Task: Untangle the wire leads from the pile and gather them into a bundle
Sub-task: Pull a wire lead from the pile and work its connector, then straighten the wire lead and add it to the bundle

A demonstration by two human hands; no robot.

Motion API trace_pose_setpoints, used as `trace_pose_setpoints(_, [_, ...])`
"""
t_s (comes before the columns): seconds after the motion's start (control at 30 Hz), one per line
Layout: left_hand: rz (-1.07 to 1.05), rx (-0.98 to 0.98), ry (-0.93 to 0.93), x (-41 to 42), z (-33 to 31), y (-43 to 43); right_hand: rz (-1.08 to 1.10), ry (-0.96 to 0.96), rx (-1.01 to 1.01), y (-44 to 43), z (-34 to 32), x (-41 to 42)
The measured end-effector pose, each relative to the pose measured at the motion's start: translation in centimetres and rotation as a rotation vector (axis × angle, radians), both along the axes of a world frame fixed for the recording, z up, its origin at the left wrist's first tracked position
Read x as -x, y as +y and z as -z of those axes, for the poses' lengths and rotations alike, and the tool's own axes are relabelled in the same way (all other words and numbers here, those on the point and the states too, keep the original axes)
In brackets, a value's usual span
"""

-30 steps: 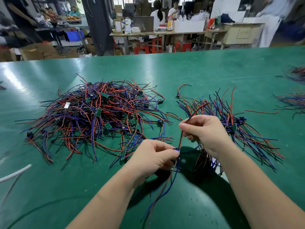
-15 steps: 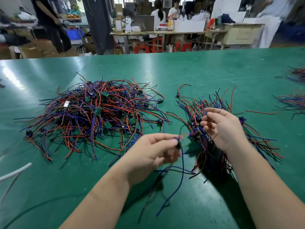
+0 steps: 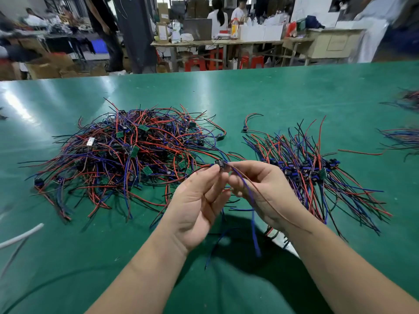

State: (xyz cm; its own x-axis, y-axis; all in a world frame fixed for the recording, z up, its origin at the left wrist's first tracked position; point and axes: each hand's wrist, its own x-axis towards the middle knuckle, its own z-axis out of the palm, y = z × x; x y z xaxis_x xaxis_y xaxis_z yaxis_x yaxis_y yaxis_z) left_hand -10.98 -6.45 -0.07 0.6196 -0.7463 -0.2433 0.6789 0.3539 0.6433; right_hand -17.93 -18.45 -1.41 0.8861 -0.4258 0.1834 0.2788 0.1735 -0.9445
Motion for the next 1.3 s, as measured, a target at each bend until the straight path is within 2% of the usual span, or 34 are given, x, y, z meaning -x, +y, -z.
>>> trace_pose_setpoints(0.17, [-0.115, -0.123, -0.145, 0.1, 0.5, -0.3, 0.095, 0.095, -0.412, 0.5, -0.3, -0.3])
trace_pose_setpoints(0.3, [-0.132, -0.161, -0.259, 1.0, 1.1, -0.7, 0.154, 0.072, -0.609, 0.3, -0.7, -0.6])
trace_pose_setpoints(0.43, [-0.175, -0.183, -0.340, 1.5, 1.8, -0.9, 0.150, 0.082, -0.510, 0.2, -0.8, -0.5])
trace_pose_setpoints(0.53, [-0.197, -0.194, -0.644, 1.2, 2.1, -0.7, 0.118, 0.094, -0.406, -0.2, -1.1, -0.2])
trace_pose_setpoints(0.6, [-0.168, -0.159, -0.877, 1.0, 2.0, -0.4, 0.106, 0.084, -0.400, -0.7, -1.4, 0.2])
trace_pose_setpoints(0.63, [-0.145, -0.141, -0.928, 0.9, 1.9, -0.3, 0.092, 0.081, -0.409, -1.0, -1.6, 0.4])
trace_pose_setpoints(0.67, [-0.131, -0.137, -0.923, 0.6, 1.8, -0.2, 0.065, 0.074, -0.418, -1.4, -1.7, 0.6])
trace_pose_setpoints(0.73, [-0.110, -0.196, -0.763, -0.1, 1.4, 0.0, -0.008, 0.061, -0.392, -1.8, -1.9, 1.1])
trace_pose_setpoints(0.8, [-0.011, -0.265, -0.563, -0.5, 1.1, 0.1, -0.044, 0.087, -0.272, -1.7, -1.7, 1.2])
trace_pose_setpoints(0.83, [0.054, -0.287, -0.532, -0.5, 1.1, 0.1, -0.041, 0.109, -0.181, -1.5, -1.4, 1.1])
trace_pose_setpoints(0.93, [0.120, -0.300, -0.573, 0.2, 1.5, 0.0, 0.017, 0.160, 0.071, -0.9, -0.6, 0.6])
trace_pose_setpoints(1.03, [0.096, -0.343, -0.566, 0.2, 1.8, -0.2, 0.102, 0.220, 0.180, -1.2, -0.1, 0.4])
trace_pose_setpoints(1.13, [0.200, -0.397, -0.578, 0.2, 1.9, -0.1, 0.225, 0.275, 0.072, -2.7, -0.4, 0.6])
trace_pose_setpoints(1.23, [0.344, -0.484, -0.692, 0.8, 1.9, 0.0, 0.358, 0.263, -0.106, -4.4, -0.9, 1.1])
trace_pose_setpoints(1.3, [0.430, -0.498, -0.732, 1.1, 1.8, 0.1, 0.427, 0.243, -0.150, -5.0, -0.9, 1.3])
